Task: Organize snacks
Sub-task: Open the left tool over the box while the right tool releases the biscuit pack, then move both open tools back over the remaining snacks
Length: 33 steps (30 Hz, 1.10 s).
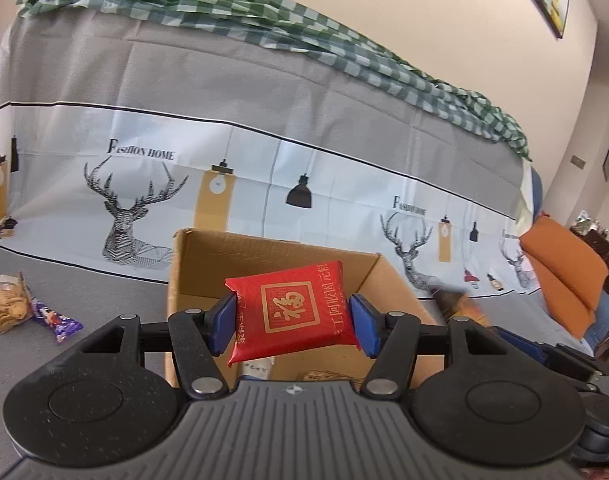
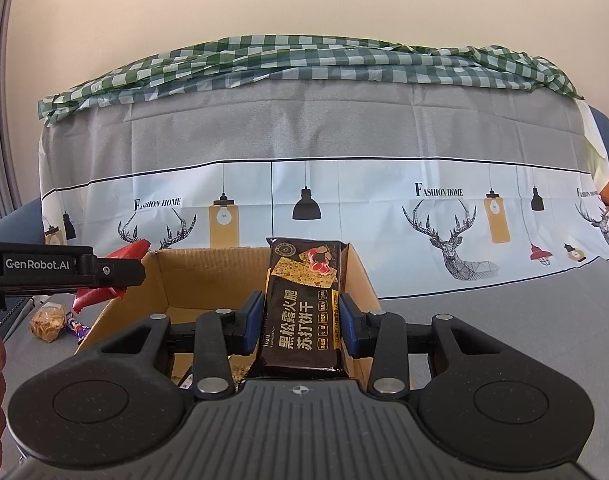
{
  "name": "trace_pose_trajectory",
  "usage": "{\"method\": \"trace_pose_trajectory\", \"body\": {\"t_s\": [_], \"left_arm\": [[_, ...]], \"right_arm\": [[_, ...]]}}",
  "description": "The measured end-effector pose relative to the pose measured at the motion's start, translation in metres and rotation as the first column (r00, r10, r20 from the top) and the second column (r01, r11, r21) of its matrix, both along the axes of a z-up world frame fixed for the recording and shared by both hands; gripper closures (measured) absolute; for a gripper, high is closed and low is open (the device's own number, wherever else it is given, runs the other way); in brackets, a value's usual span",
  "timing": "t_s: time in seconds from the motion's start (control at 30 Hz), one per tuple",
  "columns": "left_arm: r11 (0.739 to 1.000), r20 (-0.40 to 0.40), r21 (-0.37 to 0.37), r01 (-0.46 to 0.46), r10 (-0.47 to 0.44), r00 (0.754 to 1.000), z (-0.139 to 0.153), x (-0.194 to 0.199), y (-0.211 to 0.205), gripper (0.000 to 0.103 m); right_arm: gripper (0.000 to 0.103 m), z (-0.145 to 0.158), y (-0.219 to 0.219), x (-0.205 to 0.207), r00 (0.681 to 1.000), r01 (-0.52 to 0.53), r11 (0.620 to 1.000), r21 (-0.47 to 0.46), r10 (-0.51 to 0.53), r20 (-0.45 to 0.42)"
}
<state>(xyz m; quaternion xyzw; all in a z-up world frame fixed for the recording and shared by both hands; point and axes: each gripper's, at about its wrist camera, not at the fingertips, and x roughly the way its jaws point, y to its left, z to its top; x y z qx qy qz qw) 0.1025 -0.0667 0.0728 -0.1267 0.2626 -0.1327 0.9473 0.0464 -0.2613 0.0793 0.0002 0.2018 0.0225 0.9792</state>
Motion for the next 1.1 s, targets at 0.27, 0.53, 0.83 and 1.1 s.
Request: {"method": "trace_pose_trajectory", "body": {"t_s": [0.27,0.53,0.83,1.1], "left_arm": [[0.996,0.047,-0.021,0.081,-0.080,0.996,0.005,-0.005,-0.008,0.025],[0.995,0.148,0.019,0.096,-0.097,0.984,0.015,-0.022,0.004,0.033],[0.991,0.146,-0.005,0.137,-0.135,0.980,0.037,-0.041,0.070,0.095],[0.990,0.075,-0.094,-0.104,0.111,0.991,0.014,-0.014,0.187,0.094]], "right_arm": [[0.031,0.000,0.004,0.002,1.000,0.011,1.000,-0.017,-0.011,0.002],[0.031,0.002,0.021,0.003,1.000,0.016,1.000,-0.002,-0.016,0.009],[0.054,0.004,0.071,-0.001,1.000,-0.001,0.998,0.065,0.000,0.019],[0.077,0.000,0.135,-0.012,0.991,-0.129,0.982,0.138,0.123,0.051]]}}
